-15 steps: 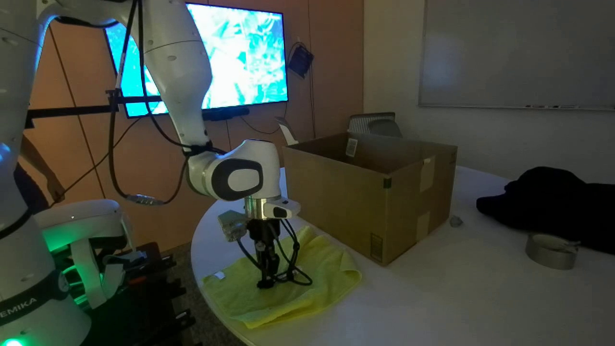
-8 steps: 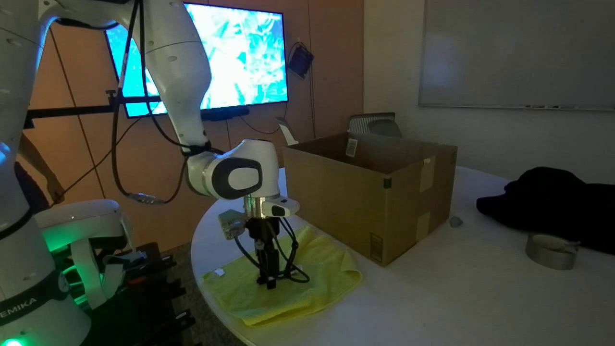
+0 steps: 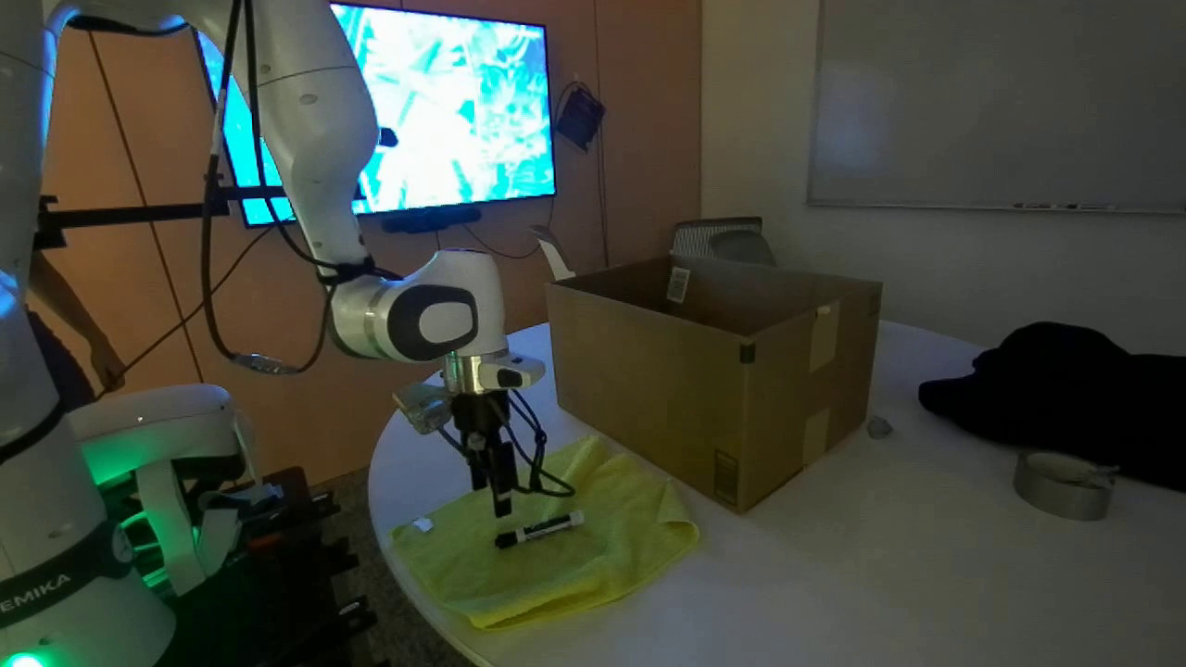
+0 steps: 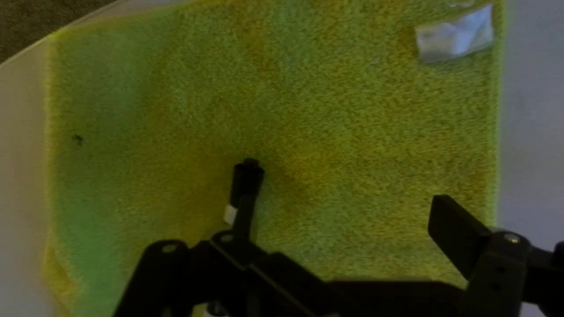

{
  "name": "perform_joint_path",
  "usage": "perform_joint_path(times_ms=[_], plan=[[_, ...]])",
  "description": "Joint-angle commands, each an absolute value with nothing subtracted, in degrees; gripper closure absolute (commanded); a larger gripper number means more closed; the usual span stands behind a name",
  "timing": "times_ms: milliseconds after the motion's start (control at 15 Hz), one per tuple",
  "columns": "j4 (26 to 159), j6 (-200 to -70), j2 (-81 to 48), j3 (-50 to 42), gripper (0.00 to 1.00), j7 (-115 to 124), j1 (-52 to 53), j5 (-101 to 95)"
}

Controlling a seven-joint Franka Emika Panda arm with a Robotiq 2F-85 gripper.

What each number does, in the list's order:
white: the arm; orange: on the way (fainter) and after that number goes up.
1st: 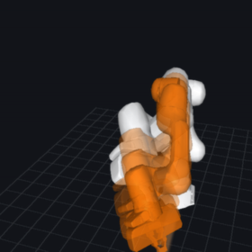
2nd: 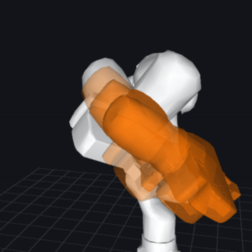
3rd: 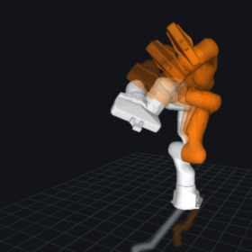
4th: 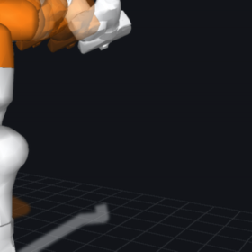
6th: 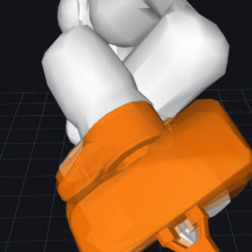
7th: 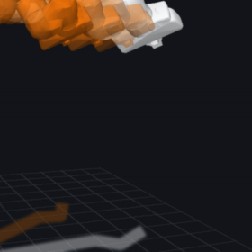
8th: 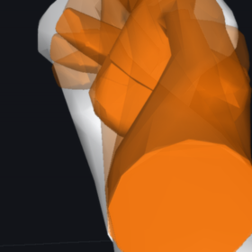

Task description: Put the marker on the towel, fold the towel, and then put the folded towel in the box

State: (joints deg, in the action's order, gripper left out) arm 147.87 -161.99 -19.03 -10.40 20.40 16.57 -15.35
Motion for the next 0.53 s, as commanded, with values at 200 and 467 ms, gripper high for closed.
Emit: perform_joint_path(times_ms=[200,467], plan=[[146.1,-166.6,-22.9,0.2,0.00,10.3,11.9,-9.9],[144.2,-166.2,-26.2,2.6,0.00,5.6,9.7,-7.9]])
